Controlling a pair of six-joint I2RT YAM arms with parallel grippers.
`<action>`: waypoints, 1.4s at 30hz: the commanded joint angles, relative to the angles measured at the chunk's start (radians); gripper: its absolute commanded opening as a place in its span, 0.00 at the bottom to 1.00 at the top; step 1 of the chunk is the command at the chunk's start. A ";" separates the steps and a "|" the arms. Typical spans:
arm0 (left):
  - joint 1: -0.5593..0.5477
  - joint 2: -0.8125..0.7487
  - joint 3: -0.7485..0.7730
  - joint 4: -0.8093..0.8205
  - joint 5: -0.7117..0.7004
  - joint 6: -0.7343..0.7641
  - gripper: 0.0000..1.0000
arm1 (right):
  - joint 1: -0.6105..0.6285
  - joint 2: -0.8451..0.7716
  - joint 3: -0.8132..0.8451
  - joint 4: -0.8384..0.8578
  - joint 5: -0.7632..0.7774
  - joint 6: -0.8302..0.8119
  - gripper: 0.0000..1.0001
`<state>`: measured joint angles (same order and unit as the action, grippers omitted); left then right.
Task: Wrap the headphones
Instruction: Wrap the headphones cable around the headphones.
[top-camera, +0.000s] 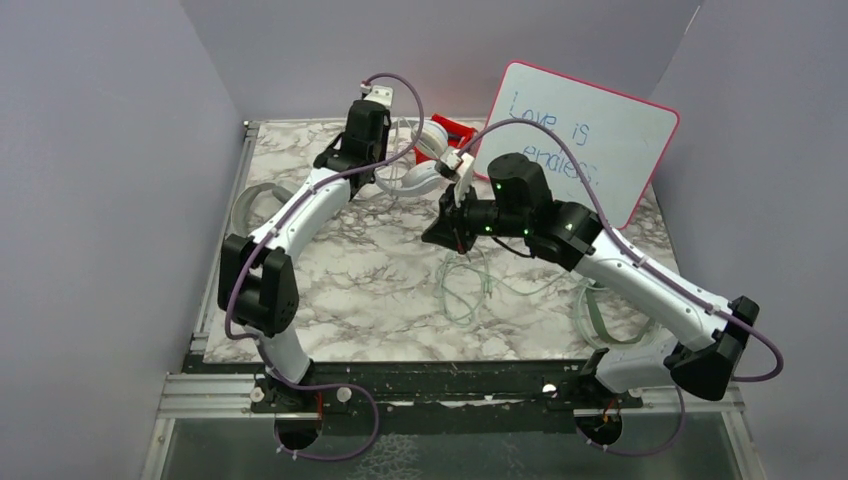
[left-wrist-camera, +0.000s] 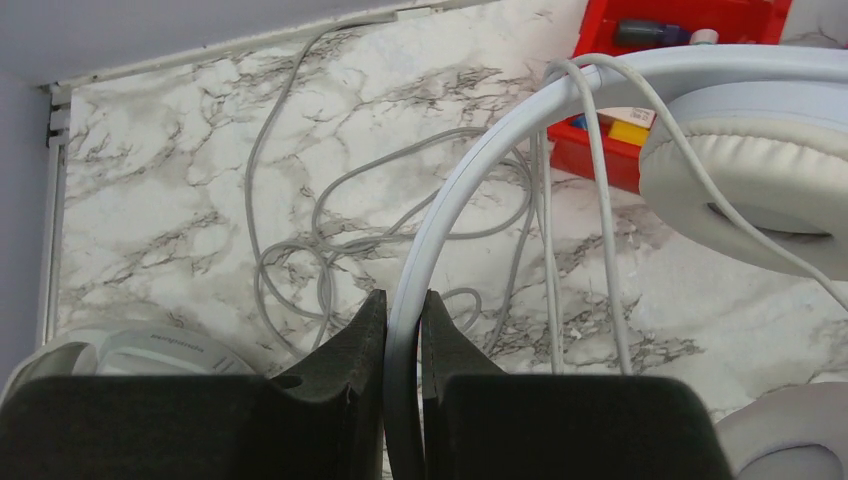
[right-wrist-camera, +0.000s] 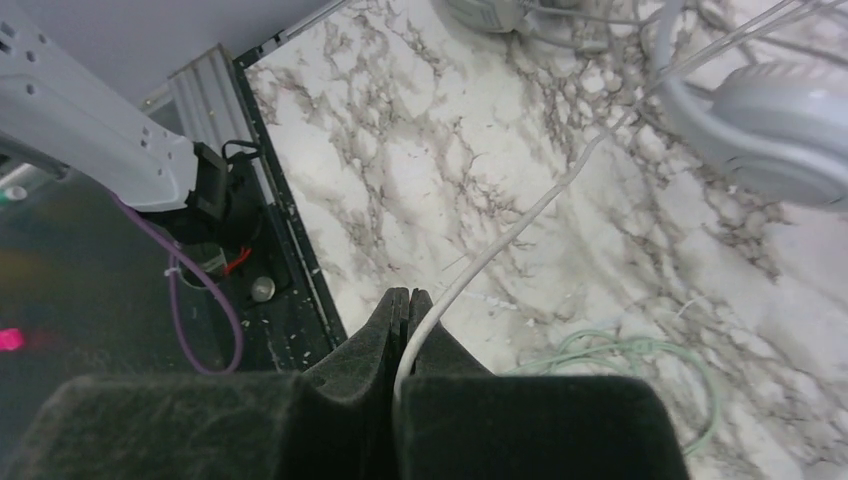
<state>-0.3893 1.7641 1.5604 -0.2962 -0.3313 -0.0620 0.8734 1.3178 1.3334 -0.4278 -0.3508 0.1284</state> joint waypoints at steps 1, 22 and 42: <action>-0.035 -0.176 -0.108 0.145 0.094 0.120 0.00 | 0.009 0.032 0.137 -0.155 0.068 -0.134 0.00; -0.213 -0.516 -0.445 0.092 0.400 0.172 0.00 | -0.212 0.198 0.418 -0.265 0.038 -0.347 0.00; -0.215 -0.735 -0.556 0.144 0.603 0.200 0.00 | -0.401 0.215 0.287 -0.119 -0.201 -0.325 0.00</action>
<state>-0.6041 1.0824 1.0092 -0.1913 0.2100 0.1429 0.4999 1.5345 1.6516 -0.6357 -0.4778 -0.2089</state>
